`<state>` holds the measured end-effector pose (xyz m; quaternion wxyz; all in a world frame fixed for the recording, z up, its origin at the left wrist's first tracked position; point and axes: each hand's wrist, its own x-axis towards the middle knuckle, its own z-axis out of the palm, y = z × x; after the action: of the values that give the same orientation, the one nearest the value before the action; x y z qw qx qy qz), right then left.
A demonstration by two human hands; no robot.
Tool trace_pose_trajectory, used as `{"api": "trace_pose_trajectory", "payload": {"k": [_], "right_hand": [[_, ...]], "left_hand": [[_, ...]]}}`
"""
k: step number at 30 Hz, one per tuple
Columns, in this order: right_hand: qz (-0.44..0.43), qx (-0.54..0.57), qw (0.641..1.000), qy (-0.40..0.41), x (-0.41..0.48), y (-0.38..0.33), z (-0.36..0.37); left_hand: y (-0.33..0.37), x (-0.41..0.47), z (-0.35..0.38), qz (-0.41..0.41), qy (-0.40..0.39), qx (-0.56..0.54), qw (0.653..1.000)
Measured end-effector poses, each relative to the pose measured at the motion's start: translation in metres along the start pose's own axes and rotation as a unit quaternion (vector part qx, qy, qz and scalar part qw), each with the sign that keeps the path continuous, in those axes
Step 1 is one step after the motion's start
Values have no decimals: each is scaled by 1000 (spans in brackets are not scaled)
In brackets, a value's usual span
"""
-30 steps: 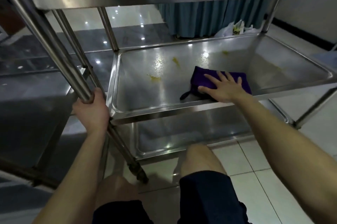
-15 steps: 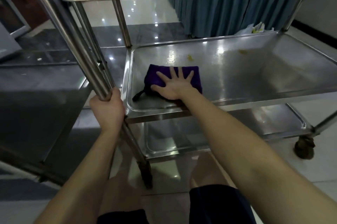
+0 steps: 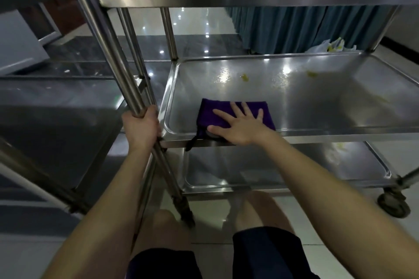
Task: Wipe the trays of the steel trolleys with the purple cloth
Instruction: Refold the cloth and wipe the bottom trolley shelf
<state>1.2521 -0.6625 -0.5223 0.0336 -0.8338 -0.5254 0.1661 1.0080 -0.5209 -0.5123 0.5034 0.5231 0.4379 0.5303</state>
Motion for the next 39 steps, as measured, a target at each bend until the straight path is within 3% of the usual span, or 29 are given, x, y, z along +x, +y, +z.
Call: {"api": "trace_pose_trajectory", "payload": {"k": [6, 14, 24, 31, 34, 39], "right_hand": [[41, -29, 997, 53, 68, 12, -19], [-26, -52, 996, 63, 151, -91, -22], [-62, -41, 996, 46, 76, -107, 18], [-65, -19, 998, 19, 31, -56, 7], [-32, -5, 999, 22, 9, -3, 0], [19, -11, 1000, 18, -23, 102, -21]], "left_hand": [[-13, 9, 1, 13, -2, -13, 1000], [-19, 11, 3, 34, 9, -30, 999], [-3, 3, 3, 17, 4, 1, 1000], [6, -4, -3, -12, -4, 41, 999], [4, 1, -5, -28, 8, 68, 997], [4, -2, -3, -8, 8, 19, 1000]]}}
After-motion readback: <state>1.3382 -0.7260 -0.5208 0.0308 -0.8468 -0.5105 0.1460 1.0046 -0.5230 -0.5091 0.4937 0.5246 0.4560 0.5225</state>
